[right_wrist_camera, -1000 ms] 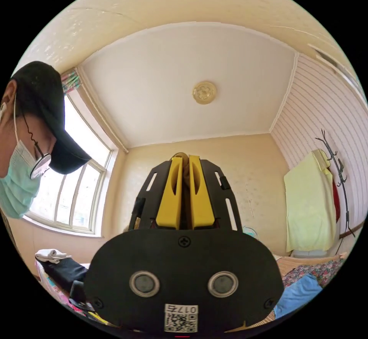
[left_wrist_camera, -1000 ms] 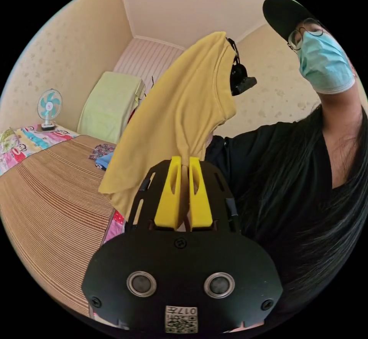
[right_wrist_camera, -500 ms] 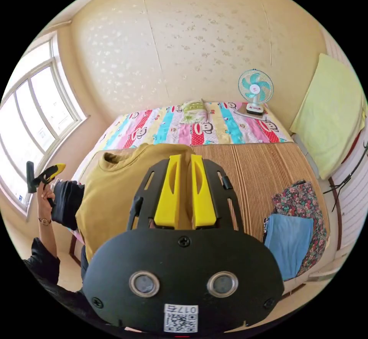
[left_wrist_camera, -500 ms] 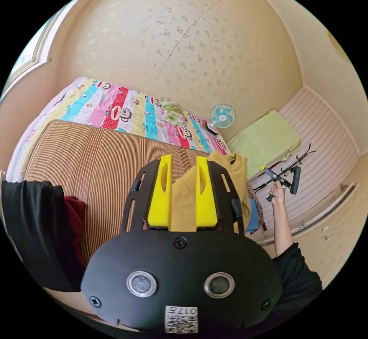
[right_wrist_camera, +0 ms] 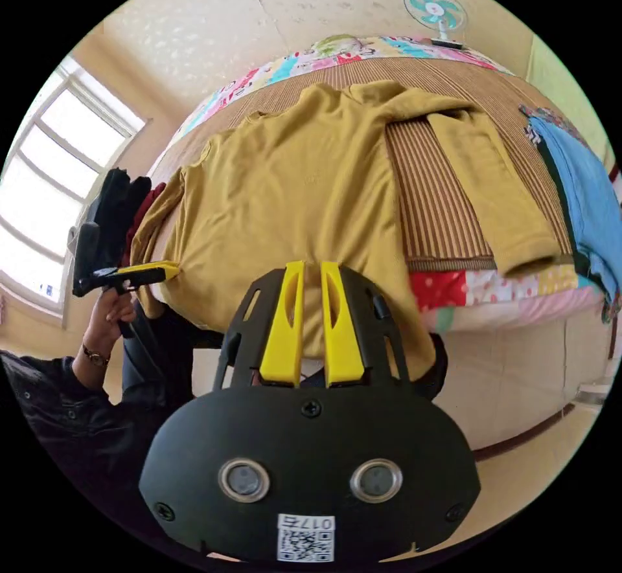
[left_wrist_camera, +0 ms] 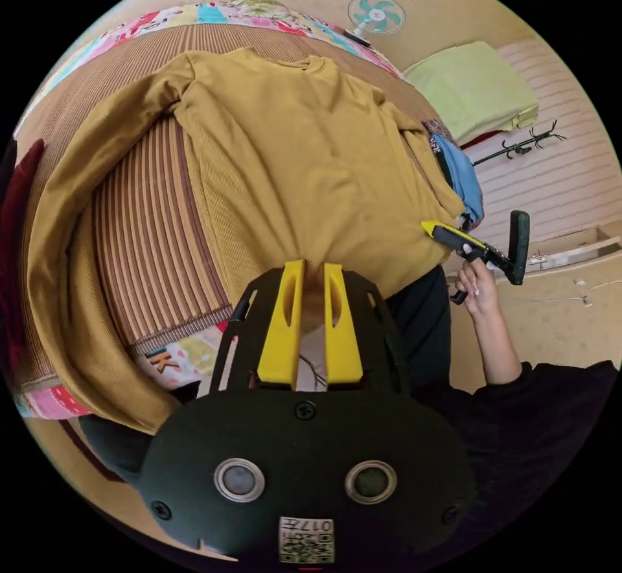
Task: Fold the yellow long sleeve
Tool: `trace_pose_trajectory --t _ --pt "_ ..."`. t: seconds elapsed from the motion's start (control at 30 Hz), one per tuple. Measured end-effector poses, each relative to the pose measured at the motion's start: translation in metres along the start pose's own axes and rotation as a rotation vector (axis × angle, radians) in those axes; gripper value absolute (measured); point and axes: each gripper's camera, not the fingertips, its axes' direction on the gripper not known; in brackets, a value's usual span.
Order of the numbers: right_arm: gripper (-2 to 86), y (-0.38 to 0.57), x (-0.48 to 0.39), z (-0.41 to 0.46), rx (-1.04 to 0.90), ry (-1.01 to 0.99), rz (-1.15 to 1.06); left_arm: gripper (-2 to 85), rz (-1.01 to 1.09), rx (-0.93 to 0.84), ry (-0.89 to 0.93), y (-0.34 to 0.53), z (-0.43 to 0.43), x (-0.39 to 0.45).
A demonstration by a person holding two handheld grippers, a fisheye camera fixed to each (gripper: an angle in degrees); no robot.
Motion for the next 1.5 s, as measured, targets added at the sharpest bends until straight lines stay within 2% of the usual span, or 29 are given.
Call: trace_pose_trajectory --t 0.03,0.1,0.2,0.23,0.3,0.37,0.4,0.43,0.5,0.6,0.63,0.73,0.8,0.83,0.9,1.0,1.1,1.17,1.23,1.27,1.33,1.37,1.43,1.5 --pt "8.0 0.006 0.013 -0.013 0.05 -0.021 0.048 8.9 -0.047 0.019 0.049 0.015 -0.013 -0.008" --pt "10.7 0.018 0.077 -0.065 0.255 -0.037 0.291 9.9 -0.092 0.054 0.086 0.034 -0.034 -0.019" --pt "12.4 -0.001 0.137 -0.102 0.39 0.1 0.398 10.0 -0.128 0.086 0.067 0.056 -0.063 -0.029" --pt "12.4 -0.012 0.147 -0.101 0.368 0.127 0.386 10.0 -0.147 0.093 0.054 0.061 -0.071 -0.033" --pt "8.8 -0.069 0.182 -0.064 0.047 0.211 0.3 10.0 -0.17 0.095 0.07 0.065 -0.079 -0.038" --pt "5.5 -0.098 0.191 -0.051 -0.172 0.247 0.234 9.8 -0.19 0.096 0.102 0.066 -0.088 -0.041" --pt "4.7 -0.111 0.179 -0.076 -0.15 0.35 0.154 9.5 -0.2 0.104 0.115 0.068 -0.097 -0.04" --pt "4.6 -0.116 0.169 -0.097 -0.109 0.435 0.1 9.2 -0.194 0.126 0.118 0.071 -0.107 -0.038" --pt "4.6 -0.119 0.129 -0.183 0.114 0.759 -0.084 8.8 -0.18 0.157 0.097 0.076 -0.122 -0.033" --pt "5.5 -0.089 0.12 -0.269 0.417 0.968 -0.143 8.6 -0.178 0.16 0.085 0.083 -0.135 -0.03" --pt "5.8 -0.082 0.128 -0.279 0.449 0.979 -0.121 8.6 -0.182 0.152 0.096 0.085 -0.137 -0.031" --pt "7.8 -0.041 0.22 -0.295 0.426 0.869 0.173 8.6 -0.202 0.126 0.111 0.09 -0.136 -0.034" --pt "8.8 0.023 0.322 -0.268 0.326 0.642 0.563 8.6 -0.214 0.111 0.122 0.094 -0.136 -0.034" --pt "8.8 0.042 0.341 -0.261 0.308 0.565 0.641 8.6 -0.221 0.105 0.137 0.096 -0.138 -0.035" --pt "8.8 0.125 0.372 -0.246 0.465 0.268 0.832 8.6 -0.236 0.095 0.15 0.099 -0.143 -0.038" --pt "10.2 0.196 0.372 -0.239 0.725 -0.041 0.872 8.5 -0.264 0.098 0.145 0.104 -0.159 -0.045" --pt "11.4 0.209 0.367 -0.246 0.863 -0.198 0.814 8.5 -0.29 0.121 0.162 0.108 -0.18 -0.054" --pt "11.7 0.197 0.369 -0.253 0.861 -0.224 0.809 8.5 -0.308 0.138 0.17 0.109 -0.191 -0.06" --pt "11.0 0.179 0.384 -0.252 0.768 -0.205 0.914 8.5 -0.333 0.16 0.174 0.113 -0.205 -0.067" --pt "8.7 0.167 0.397 -0.246 0.697 -0.208 0.974 8.5 -0.338 0.167 0.175 0.114 -0.208 -0.069" --pt "4.4 0.154 0.401 -0.245 0.703 -0.269 1.035 8.5 -0.356 0.189 0.182 0.121 -0.219 -0.072" --pt "3.5 0.137 0.383 -0.255 0.78 -0.288 0.971 8.5 -0.359 0.193 0.184 0.123 -0.222 -0.073" --pt "3.1 0.089 0.325 -0.277 0.811 -0.199 0.74 8.7 -0.369 0.212 0.181 0.133 -0.233 -0.074" --pt "3.1 0.026 0.215 -0.281 0.803 -0.173 0.392 9.7 -0.387 0.231 0.174 0.141 -0.24 -0.077"
